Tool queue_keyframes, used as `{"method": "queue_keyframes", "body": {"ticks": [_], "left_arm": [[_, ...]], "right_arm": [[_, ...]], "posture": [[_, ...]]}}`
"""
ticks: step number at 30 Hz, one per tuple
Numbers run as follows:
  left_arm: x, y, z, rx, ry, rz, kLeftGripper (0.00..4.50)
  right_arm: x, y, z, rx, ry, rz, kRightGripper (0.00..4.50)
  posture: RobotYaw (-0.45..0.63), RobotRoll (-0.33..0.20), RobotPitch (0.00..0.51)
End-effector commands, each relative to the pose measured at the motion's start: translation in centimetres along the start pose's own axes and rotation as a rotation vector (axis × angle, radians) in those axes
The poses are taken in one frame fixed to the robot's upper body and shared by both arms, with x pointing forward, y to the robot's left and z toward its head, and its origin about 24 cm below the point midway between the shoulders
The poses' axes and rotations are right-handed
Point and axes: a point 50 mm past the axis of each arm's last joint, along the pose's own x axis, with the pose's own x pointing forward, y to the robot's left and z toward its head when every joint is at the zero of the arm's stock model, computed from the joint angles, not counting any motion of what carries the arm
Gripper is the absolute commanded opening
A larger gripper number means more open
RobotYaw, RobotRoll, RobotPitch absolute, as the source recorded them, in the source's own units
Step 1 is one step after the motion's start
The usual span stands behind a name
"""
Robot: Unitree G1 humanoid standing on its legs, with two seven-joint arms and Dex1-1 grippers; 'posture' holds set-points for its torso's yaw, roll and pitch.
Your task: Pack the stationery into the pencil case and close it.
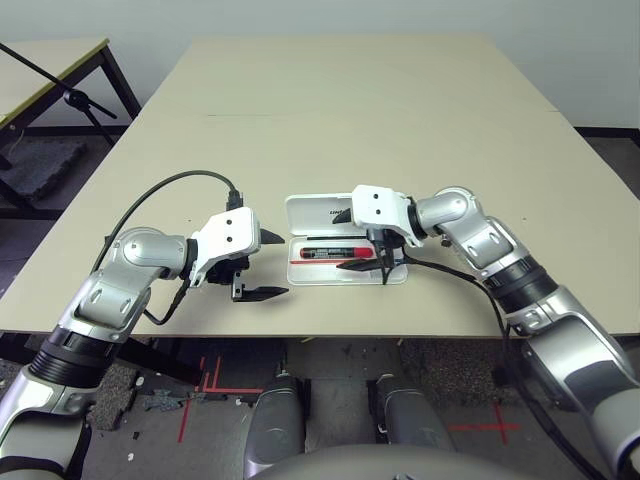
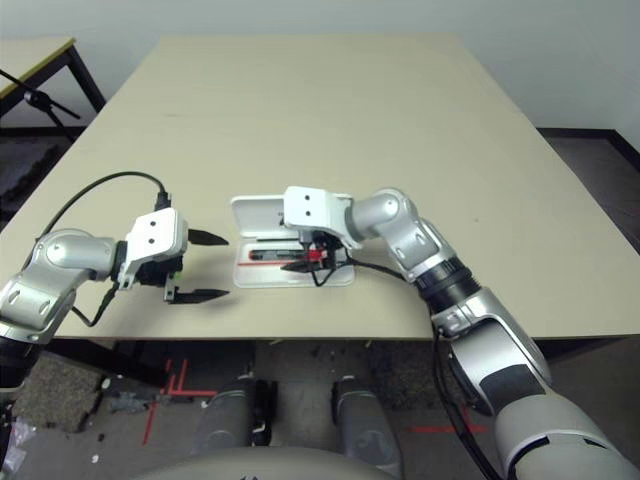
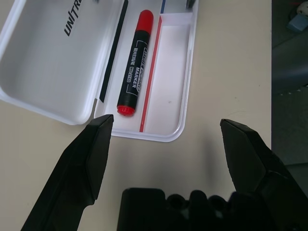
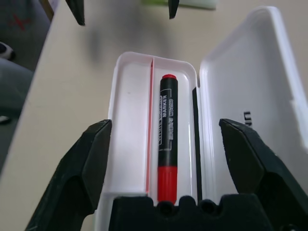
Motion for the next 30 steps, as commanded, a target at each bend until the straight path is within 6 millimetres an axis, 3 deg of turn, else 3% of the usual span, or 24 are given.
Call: {"method": "queue_keyframes", "body": {"ticks": [1,7,11,25,30], "left_arm": [[-0.7,0.2,-0.5,-0.060,0.050,0.051,4.50],[-1.4,0.5,-0.6,-0.157,0.089,0.124,4.50],[-1.6,0.5,-0.5,-0.185,0.089,0.148,4.50],[-1.9,1.6,1.4,-0.315,-0.067,0.248,4.50],[-1.7,2.4,-0.1,-0.481,-0.003,0.394,4.50]], "right_arm": [[-2.6,0.4,-0.1,0.091,-0.026,0.029,4.48],[-7.2,1.5,-0.8,0.242,-0.049,0.067,4.48],[-8.9,2.3,-1.1,0.296,-0.045,0.066,4.48],[-7.8,2.5,-1.5,0.303,-0.058,0.036,4.48],[-7.4,2.3,-1.4,0.299,-0.075,0.031,4.48]], "posture": [[-0.02,0.000,0.043],[-0.02,0.000,0.051],[-0.03,0.000,0.058],[-0.03,0.000,0.064],[-0.03,0.000,0.066]]}}
